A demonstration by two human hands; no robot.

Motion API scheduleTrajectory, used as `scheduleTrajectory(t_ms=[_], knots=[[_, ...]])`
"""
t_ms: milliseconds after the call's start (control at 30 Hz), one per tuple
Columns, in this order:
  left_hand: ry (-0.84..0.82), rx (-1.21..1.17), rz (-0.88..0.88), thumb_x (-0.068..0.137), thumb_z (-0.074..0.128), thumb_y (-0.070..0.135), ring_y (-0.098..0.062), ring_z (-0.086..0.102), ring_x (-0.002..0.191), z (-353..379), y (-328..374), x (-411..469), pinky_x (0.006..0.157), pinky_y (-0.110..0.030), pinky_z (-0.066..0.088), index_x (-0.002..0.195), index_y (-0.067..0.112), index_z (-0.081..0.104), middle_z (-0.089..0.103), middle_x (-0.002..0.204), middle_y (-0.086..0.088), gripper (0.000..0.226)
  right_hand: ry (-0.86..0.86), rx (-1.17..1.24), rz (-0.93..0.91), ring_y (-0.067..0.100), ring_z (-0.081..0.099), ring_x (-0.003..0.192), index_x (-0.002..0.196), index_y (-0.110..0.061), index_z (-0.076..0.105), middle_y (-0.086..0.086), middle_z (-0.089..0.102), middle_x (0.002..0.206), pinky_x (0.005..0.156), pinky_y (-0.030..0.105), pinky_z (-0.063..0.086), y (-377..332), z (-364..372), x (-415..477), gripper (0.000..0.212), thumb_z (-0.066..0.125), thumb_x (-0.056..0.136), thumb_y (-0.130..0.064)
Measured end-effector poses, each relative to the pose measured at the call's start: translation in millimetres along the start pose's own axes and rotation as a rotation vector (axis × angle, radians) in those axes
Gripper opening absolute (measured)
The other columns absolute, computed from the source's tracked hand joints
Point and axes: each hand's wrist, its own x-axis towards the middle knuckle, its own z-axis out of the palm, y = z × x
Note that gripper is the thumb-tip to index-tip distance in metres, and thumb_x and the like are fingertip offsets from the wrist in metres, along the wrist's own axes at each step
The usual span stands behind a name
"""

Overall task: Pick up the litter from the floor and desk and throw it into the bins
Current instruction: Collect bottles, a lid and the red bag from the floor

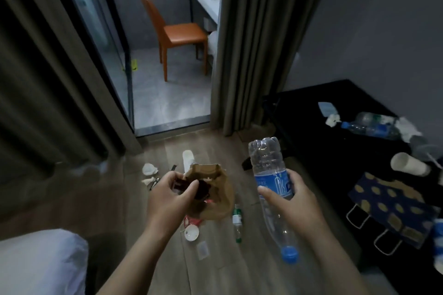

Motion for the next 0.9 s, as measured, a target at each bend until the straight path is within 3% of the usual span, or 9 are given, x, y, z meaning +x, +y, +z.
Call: scheduleTrajectory(t_ms=[100, 233, 367, 533, 667, 767, 900], knots=[[-0.026, -0.004, 0.089, 0.077, 0.075, 0.022, -0.008, 0.060, 0.063, -18, 14, 7, 0.059, -0.025, 0.047, 0.072, 0.014, 0.062, 0.065, 0.066, 0.001, 0.016, 0.120, 0.044, 0.024, 0.001, 0.064, 0.084, 0.116, -0.032, 0.054, -0.012, 0.068, 0.093, 0.068, 0.021, 0.048, -5, 2, -30, 0.048, 0.077, 0.075, -0.037], [-0.161, -0.040, 0.204, 0.079, 0.074, 0.022, -0.008, 0.062, 0.066, -38, 25, 9, 0.062, -0.034, 0.054, 0.075, 0.019, 0.063, 0.066, 0.070, 0.002, 0.012, 0.298, 0.085, 0.040, 0.003, 0.065, 0.084, 0.115, -0.032, 0.054, -0.011, 0.068, 0.094, 0.066, 0.021, 0.047, -15, 13, -69, 0.046, 0.076, 0.076, -0.038], [-0.283, -0.082, 0.278, 0.081, 0.071, 0.029, -0.011, 0.065, 0.076, -56, 28, 5, 0.067, -0.032, 0.056, 0.082, 0.025, 0.065, 0.067, 0.080, -0.001, 0.008, 0.449, 0.139, 0.083, 0.004, 0.065, 0.089, 0.110, -0.036, 0.056, -0.014, 0.068, 0.096, 0.068, 0.023, 0.047, -23, 25, -114, 0.042, 0.077, 0.074, -0.041], [-0.461, -0.161, 0.322, 0.082, 0.071, 0.019, -0.005, 0.063, 0.066, -53, 47, -24, 0.057, -0.017, 0.051, 0.078, 0.023, 0.065, 0.067, 0.072, 0.004, 0.008, 0.626, 0.198, 0.154, 0.001, 0.065, 0.086, 0.103, -0.040, 0.056, -0.016, 0.068, 0.094, 0.070, 0.024, 0.048, -23, 18, -183, 0.037, 0.077, 0.073, -0.039], [-0.582, -0.181, 0.378, 0.082, 0.069, 0.016, 0.001, 0.056, 0.059, -36, 73, -61, 0.048, -0.009, 0.041, 0.075, 0.018, 0.064, 0.062, 0.068, -0.004, 0.009, 0.798, 0.178, 0.198, -0.001, 0.062, 0.083, 0.101, -0.038, 0.054, -0.018, 0.066, 0.093, 0.066, 0.020, 0.045, -20, 0, -235, 0.034, 0.075, 0.075, -0.041], [-0.702, -0.177, 0.452, 0.082, 0.068, 0.015, 0.003, 0.055, 0.058, -22, 90, -98, 0.048, -0.008, 0.040, 0.075, 0.019, 0.064, 0.060, 0.065, -0.001, 0.009, 0.915, 0.171, 0.227, -0.004, 0.059, 0.081, 0.100, -0.038, 0.051, -0.018, 0.064, 0.092, 0.059, 0.012, 0.041, -15, -13, -279, 0.033, 0.075, 0.077, -0.038], [-0.837, -0.168, 0.514, 0.082, 0.068, 0.020, -0.004, 0.055, 0.058, 1, 105, -150, 0.047, -0.015, 0.040, 0.074, 0.022, 0.064, 0.063, 0.065, -0.004, 0.009, 1.059, 0.183, 0.260, -0.002, 0.059, 0.081, 0.104, -0.037, 0.052, -0.017, 0.064, 0.092, 0.055, 0.011, 0.042, -1, -30, -340, 0.034, 0.074, 0.077, -0.038]])
